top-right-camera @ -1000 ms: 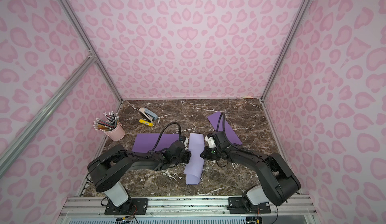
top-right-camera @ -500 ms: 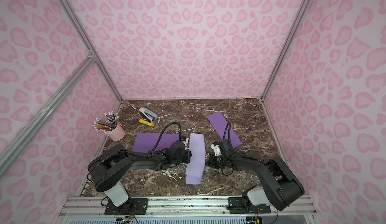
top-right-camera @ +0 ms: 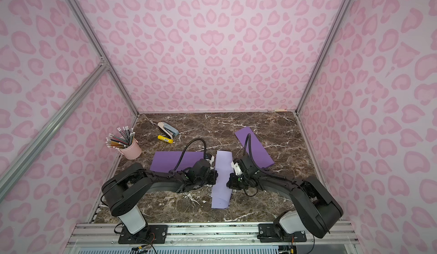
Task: Fold the rectangular paper in half along the long edge
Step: Fold the paper at the center of the board.
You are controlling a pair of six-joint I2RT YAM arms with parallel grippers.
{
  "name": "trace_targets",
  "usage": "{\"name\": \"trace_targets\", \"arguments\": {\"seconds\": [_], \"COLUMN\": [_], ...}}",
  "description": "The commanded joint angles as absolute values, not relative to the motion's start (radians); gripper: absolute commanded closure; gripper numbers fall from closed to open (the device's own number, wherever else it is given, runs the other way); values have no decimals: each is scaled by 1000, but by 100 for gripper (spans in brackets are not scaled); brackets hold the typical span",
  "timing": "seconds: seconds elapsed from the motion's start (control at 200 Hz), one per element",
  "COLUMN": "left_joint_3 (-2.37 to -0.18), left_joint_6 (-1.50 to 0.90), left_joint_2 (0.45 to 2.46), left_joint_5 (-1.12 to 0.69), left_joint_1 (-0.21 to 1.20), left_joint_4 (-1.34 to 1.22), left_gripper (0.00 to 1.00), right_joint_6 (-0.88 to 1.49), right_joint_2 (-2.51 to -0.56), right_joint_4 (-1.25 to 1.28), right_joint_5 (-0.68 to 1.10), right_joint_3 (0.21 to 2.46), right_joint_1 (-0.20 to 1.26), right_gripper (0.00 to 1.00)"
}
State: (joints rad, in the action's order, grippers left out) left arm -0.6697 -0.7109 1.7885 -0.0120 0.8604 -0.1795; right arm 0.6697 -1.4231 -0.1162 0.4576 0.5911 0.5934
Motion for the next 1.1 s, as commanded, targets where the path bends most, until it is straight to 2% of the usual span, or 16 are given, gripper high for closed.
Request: {"name": "trace_targets", "arguments": {"seconds": [0.0,0.82,1.095], "left_joint_3": [-676,-651,-639], "left_joint_6": [-705,-718,-717], "left_joint_2": [1819,1777,1780], "left_joint_5": [-25,-5,-5], "left_joint_1": [864,876,876], "left_joint_4": [0,9,6], "left_gripper": [96,96,96], "right_joint_6": [684,683,695], "right_joint_2": [-1430,-1453,-1385], "right_joint_4": [-80,-61,-44], "right_joint_5": [445,423,411], "right_joint_3": [619,588,415], "right_joint_1": [609,626,571], "right_gripper": [100,100,100]}}
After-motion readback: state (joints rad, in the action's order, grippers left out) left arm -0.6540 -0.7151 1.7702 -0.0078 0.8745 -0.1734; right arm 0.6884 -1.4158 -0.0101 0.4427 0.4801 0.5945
